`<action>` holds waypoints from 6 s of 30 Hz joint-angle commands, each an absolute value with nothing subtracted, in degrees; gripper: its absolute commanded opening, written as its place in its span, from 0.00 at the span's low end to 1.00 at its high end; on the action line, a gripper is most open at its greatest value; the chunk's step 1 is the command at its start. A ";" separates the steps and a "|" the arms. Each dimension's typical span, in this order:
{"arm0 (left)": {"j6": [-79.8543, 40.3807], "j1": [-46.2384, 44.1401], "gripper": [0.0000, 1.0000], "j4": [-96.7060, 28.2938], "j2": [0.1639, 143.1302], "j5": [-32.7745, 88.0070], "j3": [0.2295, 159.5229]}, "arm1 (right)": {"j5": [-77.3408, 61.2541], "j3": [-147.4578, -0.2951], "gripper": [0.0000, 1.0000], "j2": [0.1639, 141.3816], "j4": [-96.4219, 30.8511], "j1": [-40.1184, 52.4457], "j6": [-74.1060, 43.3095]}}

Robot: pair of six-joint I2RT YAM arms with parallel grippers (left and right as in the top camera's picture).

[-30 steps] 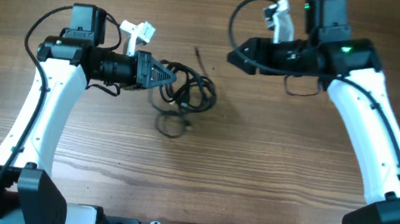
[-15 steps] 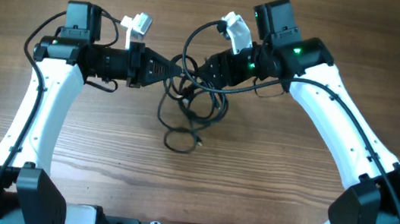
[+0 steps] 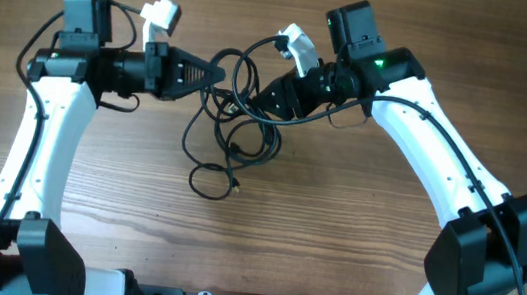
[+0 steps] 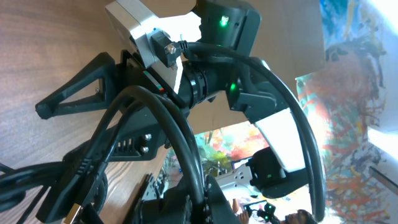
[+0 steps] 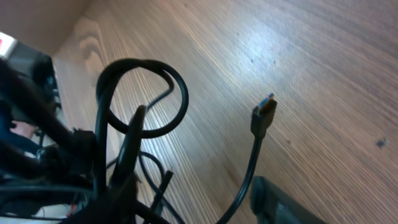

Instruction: Untangle cables

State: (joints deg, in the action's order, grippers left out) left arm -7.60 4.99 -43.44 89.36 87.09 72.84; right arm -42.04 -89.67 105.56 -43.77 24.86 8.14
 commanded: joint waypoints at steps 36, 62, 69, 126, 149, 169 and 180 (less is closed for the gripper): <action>-28.27 12.97 0.04 -49.15 89.25 36.07 73.10 | -45.65 -89.52 0.04 108.97 -40.84 14.76 -16.88; -37.01 14.66 0.04 -63.86 89.25 -1.63 73.08 | -34.30 -94.11 0.04 100.73 -52.75 -4.69 -17.43; -21.30 7.14 0.67 -61.54 89.23 7.79 74.50 | -34.15 -94.11 0.31 100.73 -55.59 0.12 -13.67; -30.20 -36.82 0.28 -36.23 106.65 -20.67 61.39 | -29.63 -94.06 0.59 100.88 -58.17 0.43 -12.01; -18.26 -30.39 0.04 -49.34 92.49 12.53 77.03 | -30.09 -94.06 0.64 100.88 -58.28 1.78 -11.79; -19.77 -8.51 0.11 -42.96 84.55 72.88 84.75 | -54.94 -94.08 0.64 97.17 -44.97 13.63 -14.81; -37.67 -8.45 0.04 -24.32 84.53 90.11 84.77 | -27.83 -94.06 0.27 101.03 -42.72 19.97 -33.65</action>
